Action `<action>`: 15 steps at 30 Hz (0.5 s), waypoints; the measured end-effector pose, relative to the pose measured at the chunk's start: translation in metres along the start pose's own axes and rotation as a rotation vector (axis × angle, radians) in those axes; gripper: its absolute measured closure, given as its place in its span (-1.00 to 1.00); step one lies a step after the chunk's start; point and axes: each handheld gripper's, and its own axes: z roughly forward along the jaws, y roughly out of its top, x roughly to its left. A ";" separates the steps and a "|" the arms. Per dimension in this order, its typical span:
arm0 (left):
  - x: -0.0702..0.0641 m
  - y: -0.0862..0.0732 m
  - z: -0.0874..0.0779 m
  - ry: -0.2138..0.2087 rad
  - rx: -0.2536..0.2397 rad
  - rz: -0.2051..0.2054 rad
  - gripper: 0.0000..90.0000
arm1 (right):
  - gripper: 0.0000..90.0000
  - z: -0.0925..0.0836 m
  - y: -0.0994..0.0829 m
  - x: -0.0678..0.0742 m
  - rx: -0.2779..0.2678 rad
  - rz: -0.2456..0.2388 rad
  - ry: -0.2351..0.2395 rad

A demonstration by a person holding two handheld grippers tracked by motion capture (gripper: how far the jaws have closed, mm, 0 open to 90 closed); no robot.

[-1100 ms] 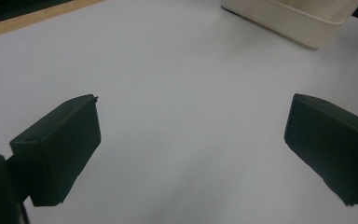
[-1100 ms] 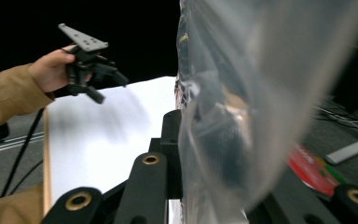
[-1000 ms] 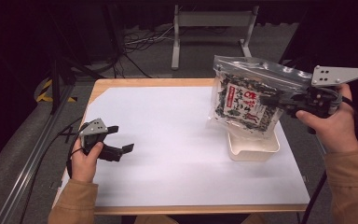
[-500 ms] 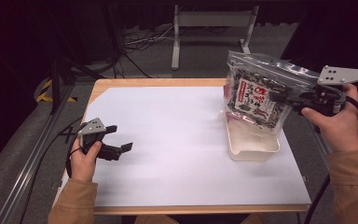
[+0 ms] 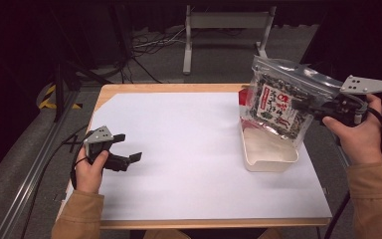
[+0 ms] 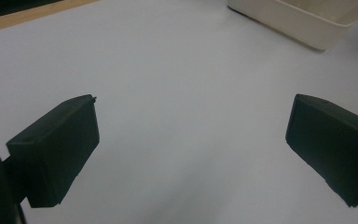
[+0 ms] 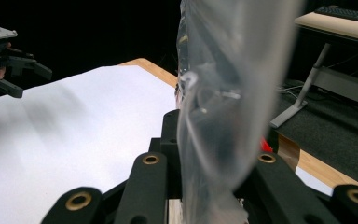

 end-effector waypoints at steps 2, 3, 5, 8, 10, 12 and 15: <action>0.000 0.000 0.000 -0.004 0.003 -0.002 -0.92 | 0.68 0.001 -0.003 -0.001 0.000 0.006 -0.004; 0.000 0.000 0.000 -0.004 0.003 0.001 -0.92 | 0.68 0.002 -0.005 -0.001 0.002 0.010 -0.007; 0.000 0.000 0.000 -0.003 0.004 0.000 -0.92 | 0.68 0.005 -0.009 -0.002 0.008 0.019 -0.007; 0.000 0.000 0.000 -0.002 0.001 -0.002 -0.92 | 0.68 0.008 -0.013 -0.002 0.018 0.023 -0.010; 0.001 0.000 0.000 -0.004 -0.001 -0.002 -0.92 | 0.68 0.011 -0.016 -0.002 0.031 0.025 -0.018; 0.000 -0.001 0.000 -0.009 0.006 -0.007 -0.92 | 0.68 0.013 -0.018 -0.002 0.045 0.025 -0.028; 0.000 -0.001 0.001 -0.010 0.009 -0.005 -0.92 | 0.68 0.016 -0.021 -0.002 0.056 0.025 -0.035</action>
